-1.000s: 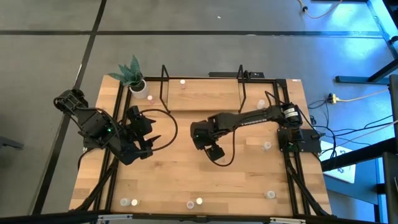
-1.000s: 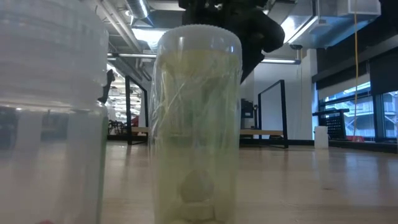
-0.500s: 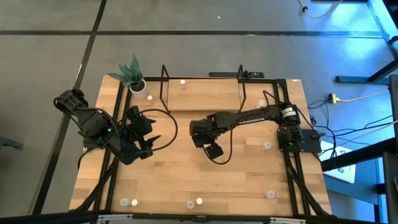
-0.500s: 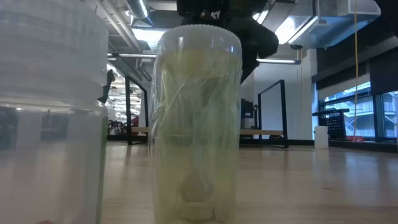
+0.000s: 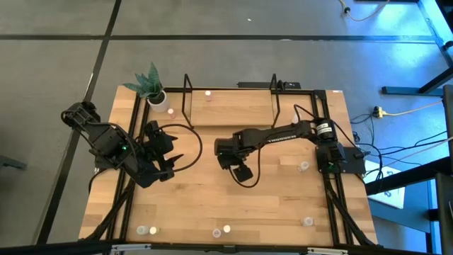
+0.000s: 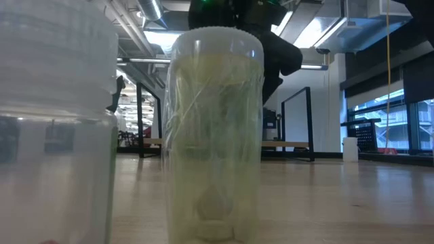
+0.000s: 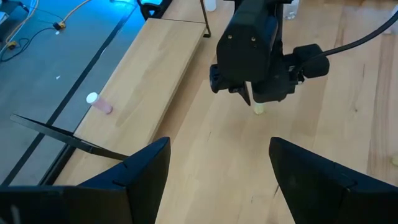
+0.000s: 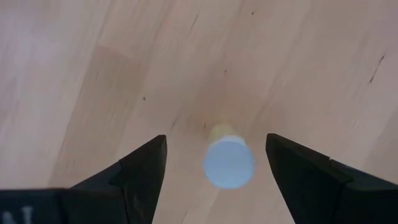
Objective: Pick and place medicine bottles onto shelf by color
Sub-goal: Put the top yellow pill bottle on the shelf
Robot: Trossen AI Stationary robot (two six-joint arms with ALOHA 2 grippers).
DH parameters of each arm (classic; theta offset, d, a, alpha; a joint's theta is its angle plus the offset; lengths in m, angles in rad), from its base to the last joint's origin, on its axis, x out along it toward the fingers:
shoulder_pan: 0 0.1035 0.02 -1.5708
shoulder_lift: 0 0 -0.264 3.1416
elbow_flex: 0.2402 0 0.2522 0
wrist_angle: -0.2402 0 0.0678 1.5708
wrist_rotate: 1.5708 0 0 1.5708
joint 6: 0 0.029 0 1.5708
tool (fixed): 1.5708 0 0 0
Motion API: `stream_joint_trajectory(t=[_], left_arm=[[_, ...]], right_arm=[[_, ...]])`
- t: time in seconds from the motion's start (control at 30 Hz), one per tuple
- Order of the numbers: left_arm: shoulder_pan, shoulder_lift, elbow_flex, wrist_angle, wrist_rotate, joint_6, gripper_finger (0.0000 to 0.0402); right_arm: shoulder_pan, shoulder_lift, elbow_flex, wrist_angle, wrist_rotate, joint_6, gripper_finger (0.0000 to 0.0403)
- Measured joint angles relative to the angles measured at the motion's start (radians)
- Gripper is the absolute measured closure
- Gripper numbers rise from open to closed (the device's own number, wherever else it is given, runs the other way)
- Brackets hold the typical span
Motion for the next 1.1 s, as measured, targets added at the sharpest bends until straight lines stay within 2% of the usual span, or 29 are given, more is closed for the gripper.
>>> stream_joint_trajectory(t=[1.1], left_arm=[[0.000, 0.000, 0.000, -0.001, 0.024, 0.003, 0.0134]], right_arm=[[0.001, 0.002, 0.000, 0.026, 0.029, 0.012, 0.0127]])
